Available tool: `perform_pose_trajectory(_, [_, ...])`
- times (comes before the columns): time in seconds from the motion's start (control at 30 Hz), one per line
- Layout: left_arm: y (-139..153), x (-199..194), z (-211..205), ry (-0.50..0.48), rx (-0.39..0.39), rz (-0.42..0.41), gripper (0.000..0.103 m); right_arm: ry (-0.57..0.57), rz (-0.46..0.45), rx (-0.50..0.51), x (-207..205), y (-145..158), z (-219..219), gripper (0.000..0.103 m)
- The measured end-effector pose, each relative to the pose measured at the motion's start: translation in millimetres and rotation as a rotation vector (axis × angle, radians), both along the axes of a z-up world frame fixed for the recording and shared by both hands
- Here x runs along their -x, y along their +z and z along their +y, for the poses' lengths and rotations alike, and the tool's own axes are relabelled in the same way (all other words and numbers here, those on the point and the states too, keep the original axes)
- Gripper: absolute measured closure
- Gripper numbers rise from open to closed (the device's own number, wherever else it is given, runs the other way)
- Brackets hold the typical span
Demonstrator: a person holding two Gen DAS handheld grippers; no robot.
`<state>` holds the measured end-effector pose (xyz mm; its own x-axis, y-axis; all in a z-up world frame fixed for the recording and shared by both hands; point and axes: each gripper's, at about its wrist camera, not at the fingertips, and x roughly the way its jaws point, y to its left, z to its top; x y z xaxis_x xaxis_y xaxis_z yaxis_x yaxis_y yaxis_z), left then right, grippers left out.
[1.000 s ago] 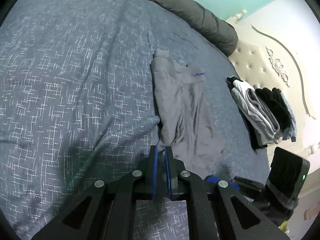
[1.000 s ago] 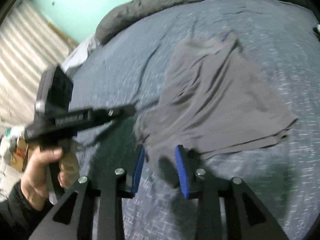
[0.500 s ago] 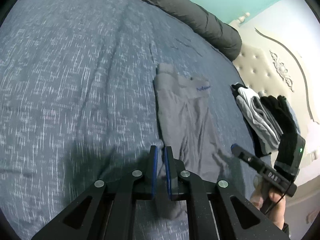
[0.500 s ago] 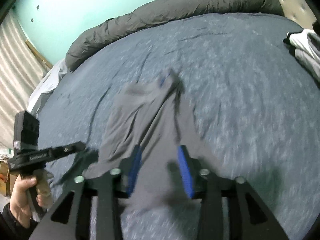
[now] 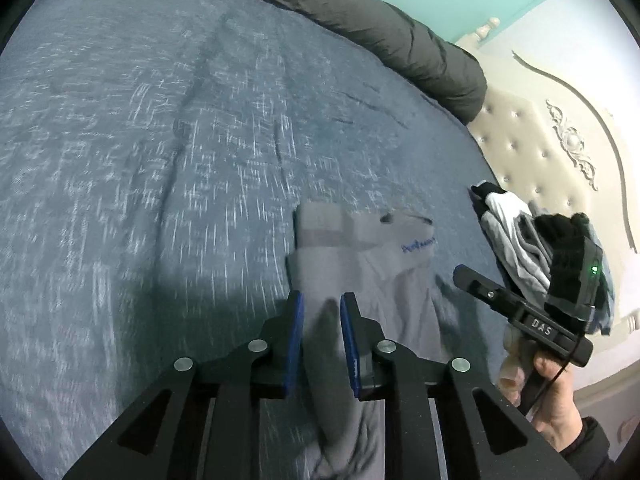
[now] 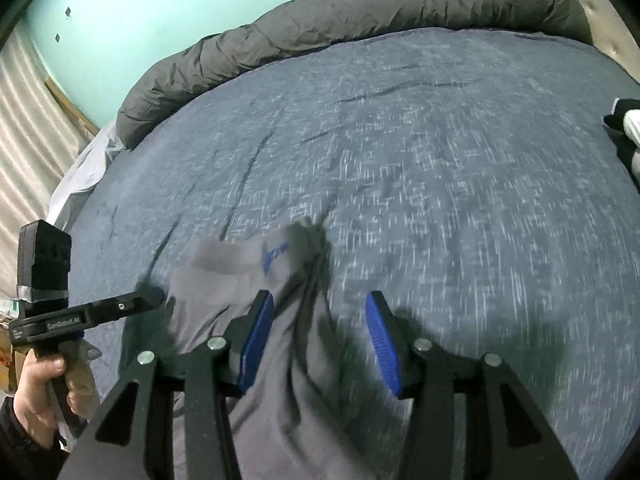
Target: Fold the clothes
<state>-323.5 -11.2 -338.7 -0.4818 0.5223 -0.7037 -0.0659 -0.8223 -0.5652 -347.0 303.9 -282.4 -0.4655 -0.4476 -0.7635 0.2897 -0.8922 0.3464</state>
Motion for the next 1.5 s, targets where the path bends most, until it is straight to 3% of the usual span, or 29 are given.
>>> perform_pose_trajectory(0.13, [-1.2,10.1,-1.5,0.007,0.003,0.012,0.086,-0.001,-0.009,0.007,7.8,-2.1,0.3,0.054])
perform_pose_trajectory(0.2, [-1.9,15.2,-2.2,0.011,0.005,0.018,0.101,0.001,-0.016,0.01,10.5,-3.0,-0.4,0.054])
perform_pose_trajectory(0.23, [-2.2,17.7,-2.6,0.013,0.006,0.021,0.103,0.002,-0.019,0.011,11.8,-3.3,-0.7,0.054])
perform_pose_trajectory(0.53, [-7.4,27.5,-0.4,0.005,-0.002,0.016,0.103,0.001,-0.034,0.03,14.0,-7.3,0.4,0.054])
perform_pose_trajectory(0.7, [-11.2,27.8,3.0,-0.008,-0.012,0.0,0.092,0.001,-0.044,0.031,11.7,-10.6,0.8,0.054])
perform_pose_trajectory(0.9, [-15.8,28.1,7.0,-0.024,-0.024,-0.019,0.093,0.01,-0.047,0.027,10.5,-11.1,0.2,0.054])
perform_pose_trajectory(0.97, [-15.9,28.5,5.9,-0.026,-0.026,-0.017,0.103,0.007,-0.047,0.03,11.5,-11.1,0.8,0.054])
perform_pose_trajectory(1.3, [-8.6,25.5,-1.5,-0.014,-0.041,-0.011,0.103,-0.011,-0.059,0.056,10.6,-13.5,3.8,0.054])
perform_pose_trajectory(1.4, [-13.7,24.5,-2.9,0.001,-0.022,-0.051,0.095,-0.013,-0.061,0.058,9.7,-13.6,5.8,0.054])
perform_pose_trajectory(1.47, [-17.0,21.5,-3.1,0.0,-0.015,-0.049,0.072,-0.013,-0.063,0.058,8.8,-13.6,6.7,0.054])
perform_pose_trajectory(1.5, [-18.5,20.7,-3.5,0.0,-0.022,-0.049,0.072,-0.014,-0.065,0.059,8.2,-13.3,7.2,0.054])
